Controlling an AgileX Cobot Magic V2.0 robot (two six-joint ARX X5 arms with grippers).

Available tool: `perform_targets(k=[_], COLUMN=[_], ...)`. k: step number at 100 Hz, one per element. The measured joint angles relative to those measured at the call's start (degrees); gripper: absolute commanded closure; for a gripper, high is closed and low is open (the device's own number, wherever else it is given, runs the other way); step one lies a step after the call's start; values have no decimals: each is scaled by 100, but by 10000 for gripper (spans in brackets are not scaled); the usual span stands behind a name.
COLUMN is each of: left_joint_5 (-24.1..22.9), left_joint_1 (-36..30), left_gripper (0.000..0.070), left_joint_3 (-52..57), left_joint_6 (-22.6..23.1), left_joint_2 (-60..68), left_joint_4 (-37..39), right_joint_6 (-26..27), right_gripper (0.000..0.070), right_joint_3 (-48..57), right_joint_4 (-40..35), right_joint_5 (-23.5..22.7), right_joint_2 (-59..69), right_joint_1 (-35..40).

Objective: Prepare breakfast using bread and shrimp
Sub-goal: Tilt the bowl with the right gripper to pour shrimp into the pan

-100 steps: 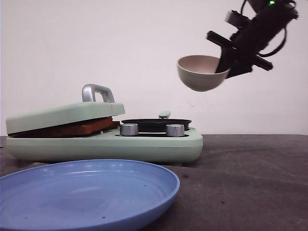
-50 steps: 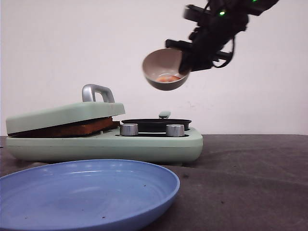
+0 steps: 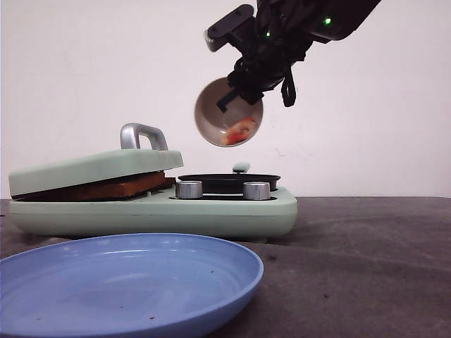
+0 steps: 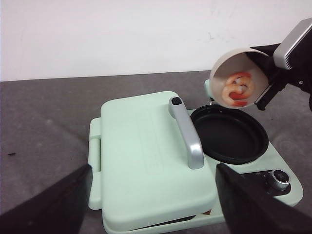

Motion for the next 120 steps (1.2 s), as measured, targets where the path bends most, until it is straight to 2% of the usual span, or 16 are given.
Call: perform_targets(k=[12, 22, 58, 88, 120], left_joint_5=[2, 2, 2, 0, 2], left_joint_1=[0, 0, 0, 0, 0], left_gripper=[271, 271, 271, 271, 271], left_joint_3=[0, 0, 0, 0, 0], left_joint_6=[4, 28, 149, 184, 192], left_joint_2=[0, 0, 0, 0, 0], left_joint_4=[0, 0, 0, 7, 7], right_joint_6=[-496, -717, -1298, -1698, -1847], right_gripper=[700, 700, 700, 700, 700], right_joint_3=[0, 0, 0, 0, 0], right_joint_4=[402, 426, 778, 999, 1318], right_joint_5=[229, 372, 387, 494, 649], right_joint_2=[0, 0, 0, 0, 0], right_joint_1=[4, 0, 160, 238, 267])
